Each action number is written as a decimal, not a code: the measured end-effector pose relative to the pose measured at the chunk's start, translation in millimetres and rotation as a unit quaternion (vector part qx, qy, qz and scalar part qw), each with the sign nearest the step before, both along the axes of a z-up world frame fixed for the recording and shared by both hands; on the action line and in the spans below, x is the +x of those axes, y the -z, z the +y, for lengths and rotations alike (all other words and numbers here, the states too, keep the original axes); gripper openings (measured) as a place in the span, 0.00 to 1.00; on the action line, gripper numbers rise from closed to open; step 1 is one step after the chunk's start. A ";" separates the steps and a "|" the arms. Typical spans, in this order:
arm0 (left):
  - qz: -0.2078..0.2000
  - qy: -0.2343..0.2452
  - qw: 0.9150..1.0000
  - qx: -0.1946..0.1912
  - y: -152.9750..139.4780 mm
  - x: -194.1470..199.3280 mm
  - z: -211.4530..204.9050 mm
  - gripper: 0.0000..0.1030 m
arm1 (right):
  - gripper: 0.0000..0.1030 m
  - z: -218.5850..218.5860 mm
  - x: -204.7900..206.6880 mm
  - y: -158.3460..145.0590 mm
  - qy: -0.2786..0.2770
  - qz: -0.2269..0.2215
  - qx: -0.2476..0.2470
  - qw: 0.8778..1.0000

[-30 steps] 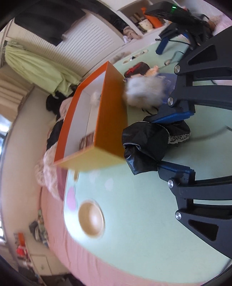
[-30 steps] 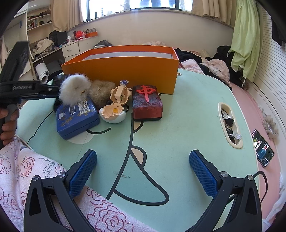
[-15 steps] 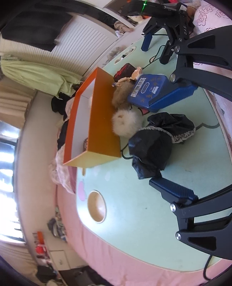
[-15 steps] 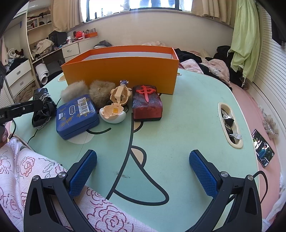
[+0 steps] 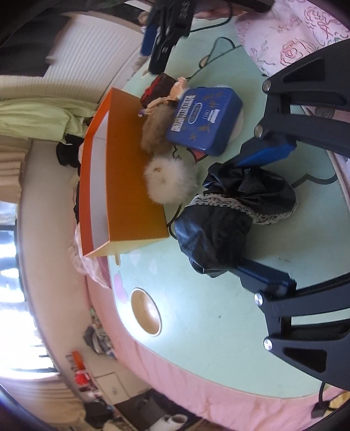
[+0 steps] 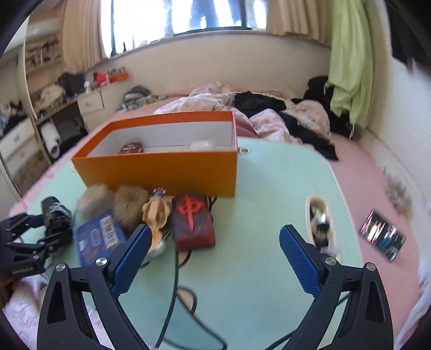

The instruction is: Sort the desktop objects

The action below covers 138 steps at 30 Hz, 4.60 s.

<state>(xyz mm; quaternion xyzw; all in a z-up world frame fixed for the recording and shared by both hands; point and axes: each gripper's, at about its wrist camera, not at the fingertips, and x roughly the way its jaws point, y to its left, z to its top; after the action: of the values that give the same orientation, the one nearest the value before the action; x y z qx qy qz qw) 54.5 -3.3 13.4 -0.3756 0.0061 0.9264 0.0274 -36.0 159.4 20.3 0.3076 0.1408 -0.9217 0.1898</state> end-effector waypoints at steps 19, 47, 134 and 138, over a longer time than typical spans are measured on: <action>0.032 0.008 0.998 0.053 -17.0 4.8 -14.0 0.30 | 0.40 6.3 -15.3 11.5 -0.036 -0.025 -0.010 0.999; 0.052 0.022 0.997 0.055 -80.9 -105.5 -1.9 0.89 | 0.57 -74.2 -90.4 -39.1 0.017 0.001 -0.018 1.000; -0.049 0.173 0.980 -0.084 -19.1 -44.0 98.2 0.64 | 1.00 28.3 21.3 44.4 0.012 -0.034 0.008 0.999; -0.048 0.172 0.980 -0.085 -13.1 -45.0 95.5 0.66 | 1.00 28.2 21.3 44.4 0.012 -0.034 0.008 0.999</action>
<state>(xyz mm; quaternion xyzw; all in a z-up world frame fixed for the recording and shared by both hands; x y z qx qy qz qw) 9.5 92.2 26.4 -0.4140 0.1480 0.8847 0.1549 -14.7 187.6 -24.0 0.3417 0.1383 -0.9118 0.1809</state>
